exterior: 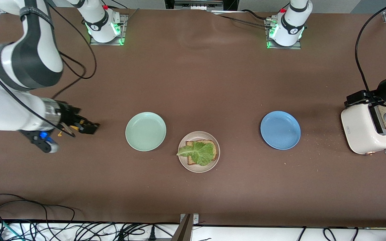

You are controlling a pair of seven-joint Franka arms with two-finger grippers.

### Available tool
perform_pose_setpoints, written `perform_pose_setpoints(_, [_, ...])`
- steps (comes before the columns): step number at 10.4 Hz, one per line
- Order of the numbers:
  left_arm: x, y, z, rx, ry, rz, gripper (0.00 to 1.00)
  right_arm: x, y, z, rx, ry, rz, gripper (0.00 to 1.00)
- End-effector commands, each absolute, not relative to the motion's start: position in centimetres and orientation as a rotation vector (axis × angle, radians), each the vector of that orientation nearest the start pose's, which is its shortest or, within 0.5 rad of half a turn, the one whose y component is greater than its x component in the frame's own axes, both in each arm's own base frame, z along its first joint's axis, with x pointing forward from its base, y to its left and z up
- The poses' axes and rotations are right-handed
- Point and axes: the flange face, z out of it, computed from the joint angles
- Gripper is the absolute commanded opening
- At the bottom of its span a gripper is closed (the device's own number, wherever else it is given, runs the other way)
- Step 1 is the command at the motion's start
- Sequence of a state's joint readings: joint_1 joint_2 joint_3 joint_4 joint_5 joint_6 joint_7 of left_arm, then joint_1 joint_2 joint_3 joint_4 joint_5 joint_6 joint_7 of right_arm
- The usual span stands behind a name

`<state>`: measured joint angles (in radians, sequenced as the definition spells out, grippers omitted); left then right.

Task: Make sandwich on beige plate with both arms
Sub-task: 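Withdraw the right gripper from the plate toward the mustard bottle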

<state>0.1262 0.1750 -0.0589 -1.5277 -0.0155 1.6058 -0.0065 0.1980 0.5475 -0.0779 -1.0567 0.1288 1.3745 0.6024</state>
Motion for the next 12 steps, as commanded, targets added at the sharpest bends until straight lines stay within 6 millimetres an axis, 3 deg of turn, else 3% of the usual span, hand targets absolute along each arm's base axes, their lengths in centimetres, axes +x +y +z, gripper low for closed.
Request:
perform_pose_setpoints(1, [60.3,4.2,54.9,-3.133,-0.114,0.142,1.0,65.5,6.5,53.2,-3.153,0.357,0.345,1.0])
perform_pose_setpoints(3, [60.2,4.3,55.0,-3.133,-0.114,0.139,1.0,64.3,4.2,55.6,-3.195,0.191,0.267,1.0])
perform_pose_setpoints(4, [60.2,4.3,55.0,-3.133,-0.114,0.139,1.0,63.3,3.1,55.7,-3.187,0.182,0.239,1.0])
perform_pose_setpoints(6, [60.2,4.3,55.0,-3.133,-0.114,0.139,1.0,61.3,1.6,54.1,-3.201,0.017,0.081,1.0])
perform_pose_setpoints(8, [60.2,4.2,55.0,-3.133,-0.114,0.139,1.0,59.3,1.3,50.9,-3.181,0.004,-0.021,1.0])
perform_pose_setpoints(12, [60.2,4.2,55.0,-3.133,-0.114,0.139,1.0,59.2,1.6,51.4,-3.176,-0.053,-0.069,1.0])
